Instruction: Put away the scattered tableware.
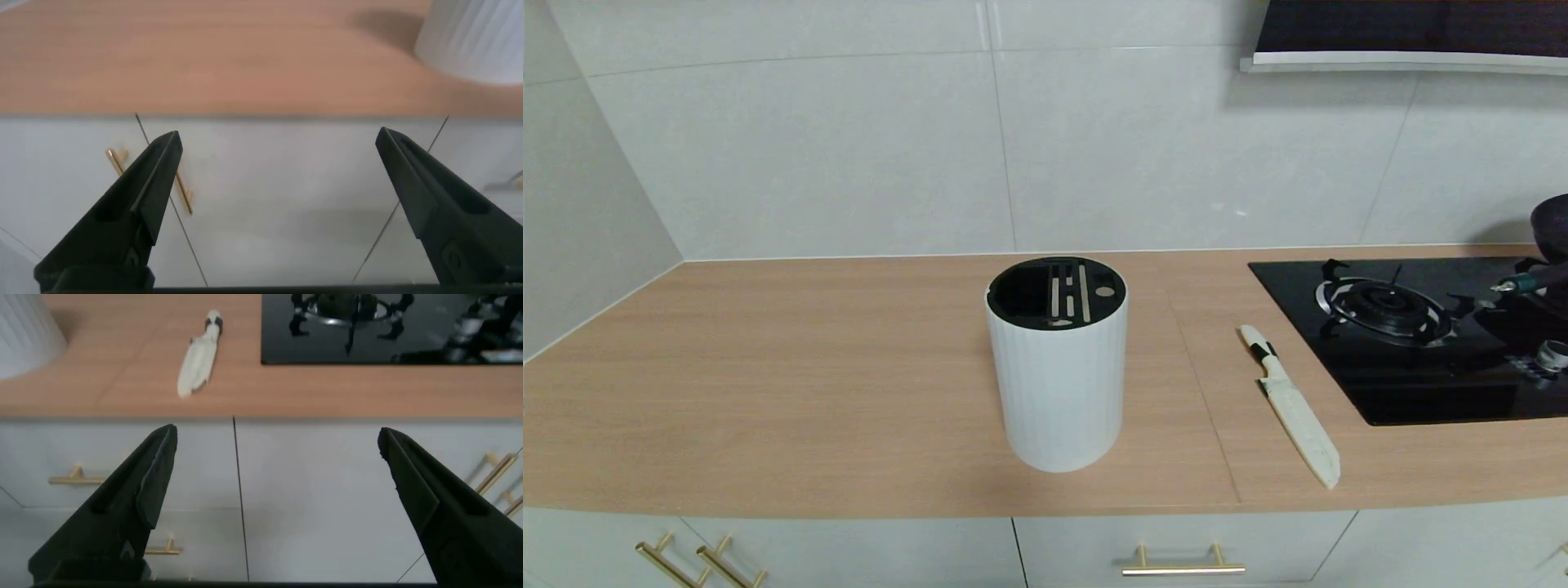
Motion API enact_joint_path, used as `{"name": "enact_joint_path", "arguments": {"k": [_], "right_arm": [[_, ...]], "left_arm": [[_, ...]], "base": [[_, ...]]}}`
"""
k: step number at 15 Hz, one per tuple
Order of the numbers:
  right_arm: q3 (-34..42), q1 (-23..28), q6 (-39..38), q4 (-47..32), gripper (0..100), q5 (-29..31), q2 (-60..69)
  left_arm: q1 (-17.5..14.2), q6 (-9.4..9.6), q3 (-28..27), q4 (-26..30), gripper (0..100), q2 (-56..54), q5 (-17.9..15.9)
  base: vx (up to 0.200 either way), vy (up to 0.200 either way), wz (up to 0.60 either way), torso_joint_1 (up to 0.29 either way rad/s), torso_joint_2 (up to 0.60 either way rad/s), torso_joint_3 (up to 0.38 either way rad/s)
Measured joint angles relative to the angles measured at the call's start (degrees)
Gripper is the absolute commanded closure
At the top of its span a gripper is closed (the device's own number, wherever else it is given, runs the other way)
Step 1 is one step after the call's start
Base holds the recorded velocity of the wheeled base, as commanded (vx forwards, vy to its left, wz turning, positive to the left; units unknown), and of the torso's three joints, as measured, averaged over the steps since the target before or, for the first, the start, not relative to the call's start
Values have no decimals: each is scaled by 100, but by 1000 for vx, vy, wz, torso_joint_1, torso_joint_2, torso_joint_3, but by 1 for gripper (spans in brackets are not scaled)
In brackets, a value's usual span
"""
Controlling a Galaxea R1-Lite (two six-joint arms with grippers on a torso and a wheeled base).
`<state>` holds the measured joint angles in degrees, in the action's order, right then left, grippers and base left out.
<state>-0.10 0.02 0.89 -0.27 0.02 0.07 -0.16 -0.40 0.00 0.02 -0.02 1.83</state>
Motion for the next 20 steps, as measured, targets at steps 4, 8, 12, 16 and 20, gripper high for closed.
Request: {"name": "enact_joint_path", "arguments": {"k": [4,8,12,16,20], "right_arm": [[0,-2,0,0,0,0,0],[0,-2,-2,2,0,0,0],[0,-2,-7,0,0,5,0],[0,-2,-5,0,0,5,0],[0,-2,0,0,0,5,0]], "left_arm": [[0,-2,0,-5,0,0,0],[0,-2,-2,-2,0,0,0],[2,-2,0,-2,0,0,0],[0,0,0,-2,0,0,0],[0,0,0,-2,0,0,0]], "base": [[0,0,0,260,-570,-308],[0,0,0,275,-576,-300],[0,0,0,140,-308,-160],[0,0,0,0,0,0],[0,0,0,0,0,0]]}}
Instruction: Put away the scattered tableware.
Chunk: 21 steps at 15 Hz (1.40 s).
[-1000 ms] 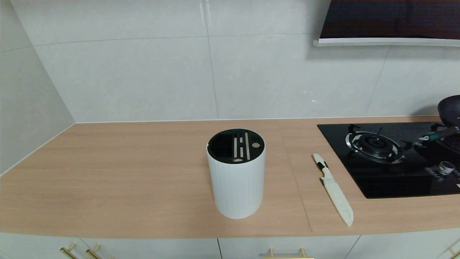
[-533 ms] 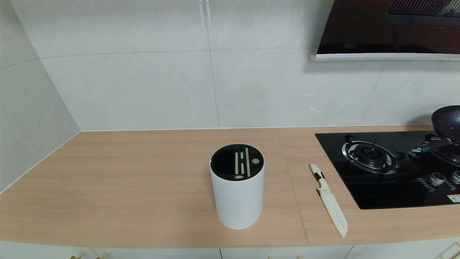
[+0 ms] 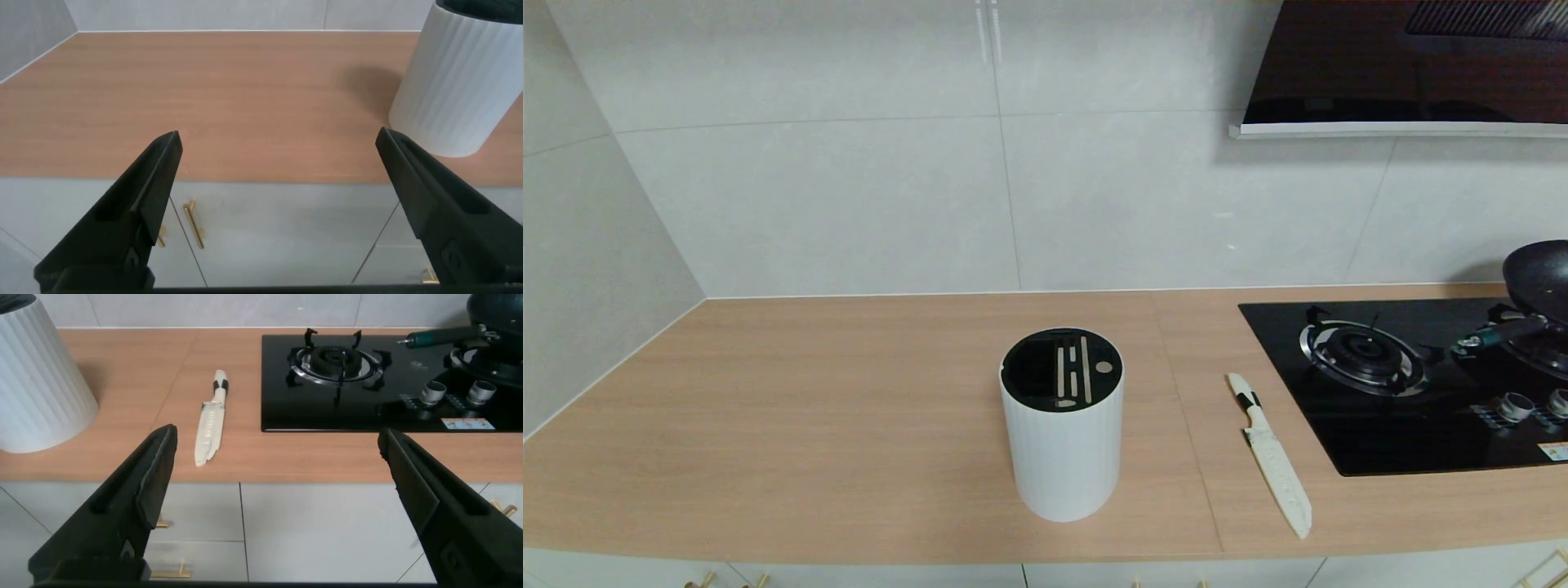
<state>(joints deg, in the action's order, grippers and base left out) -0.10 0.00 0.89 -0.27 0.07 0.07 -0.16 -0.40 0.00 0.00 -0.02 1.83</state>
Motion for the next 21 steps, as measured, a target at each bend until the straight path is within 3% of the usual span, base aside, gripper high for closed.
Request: {"name": "enact_joint_path", "arguments": {"k": [5,9,14,18,21], "right_arm": [[-354,0,-68,227,0,-28,-12],[-941,-30,-105,128,0,-553,-853],[-1724,-200,-133,366,0,-970,-3468],[-2118,-547,-300,1740,0,-1019,-6150],[-2430,-844,-334,2515,0,-738,-7846]], "left_arm": [[0,7,0,0,0,0,0],[0,7,0,0,0,0,0],[0,7,0,0,0,0,0],[0,9,0,0,0,0,0],[0,7,0,0,0,0,0]], "base": [[0,0,0,0,0,0],[0,0,0,0,0,0],[0,0,0,0,0,0],[0,0,0,0,0,0],[0,0,0,0,0,0]]}}
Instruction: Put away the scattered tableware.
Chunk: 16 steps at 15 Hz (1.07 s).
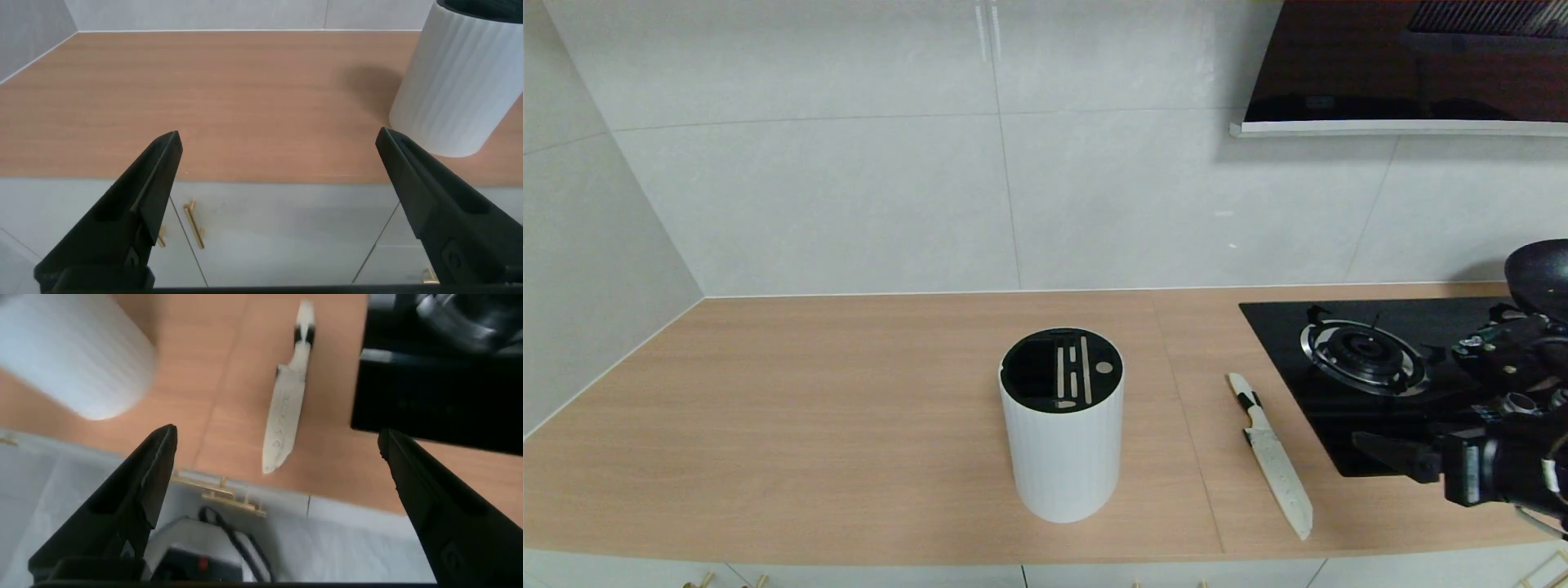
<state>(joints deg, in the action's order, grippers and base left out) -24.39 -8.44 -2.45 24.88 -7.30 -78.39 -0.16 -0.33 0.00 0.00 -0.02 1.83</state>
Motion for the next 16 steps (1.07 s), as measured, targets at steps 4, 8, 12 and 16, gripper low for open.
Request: {"name": "enact_joint_path", "arguments": {"k": [4,8,12,16], "right_arm": [[-562,-379,95,645,0,372,-1563],[-923,-514,180,1278,0,688,-2690],[-1085,-575,180,2205,0,808,-3752],[-1323,-608,158,2706,0,825,-4546]], "left_arm": [[0,-2,0,0,0,0,0],[0,0,0,0,0,0,0],[0,1,0,0,0,0,0],[0,0,0,0,0,0,-2]], "base": [[0,0,0,0,0,0],[0,0,0,0,0,0],[0,0,0,0,0,0],[0,0,0,0,0,0]]}}
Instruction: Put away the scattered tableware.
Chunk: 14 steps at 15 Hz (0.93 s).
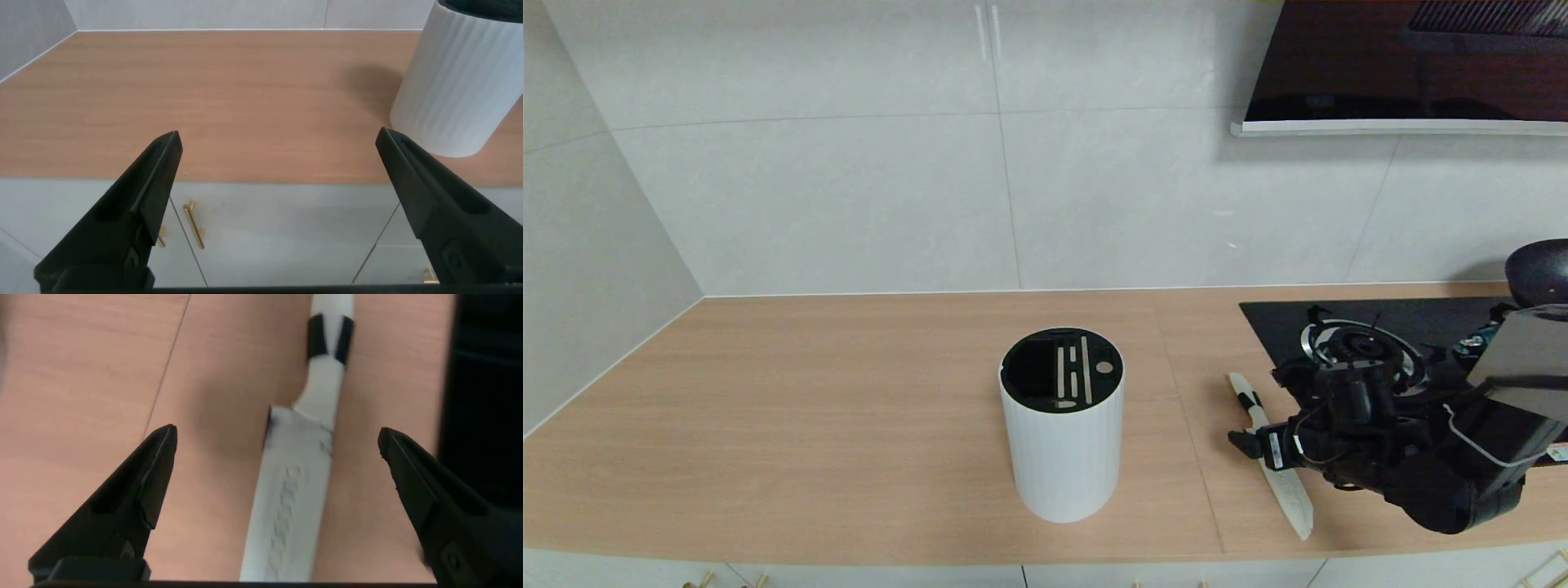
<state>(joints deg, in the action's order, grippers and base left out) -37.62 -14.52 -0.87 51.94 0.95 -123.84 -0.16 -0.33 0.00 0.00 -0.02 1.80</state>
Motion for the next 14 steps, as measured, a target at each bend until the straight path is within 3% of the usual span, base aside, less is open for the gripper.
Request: {"name": "enact_joint_path", "arguments": {"k": [14], "right_arm": [[-271,63,-17,171,0,246,-564]], "left_arm": [[0,-2,0,0,0,0,2]], "base": [[0,0,0,0,0,0]]}}
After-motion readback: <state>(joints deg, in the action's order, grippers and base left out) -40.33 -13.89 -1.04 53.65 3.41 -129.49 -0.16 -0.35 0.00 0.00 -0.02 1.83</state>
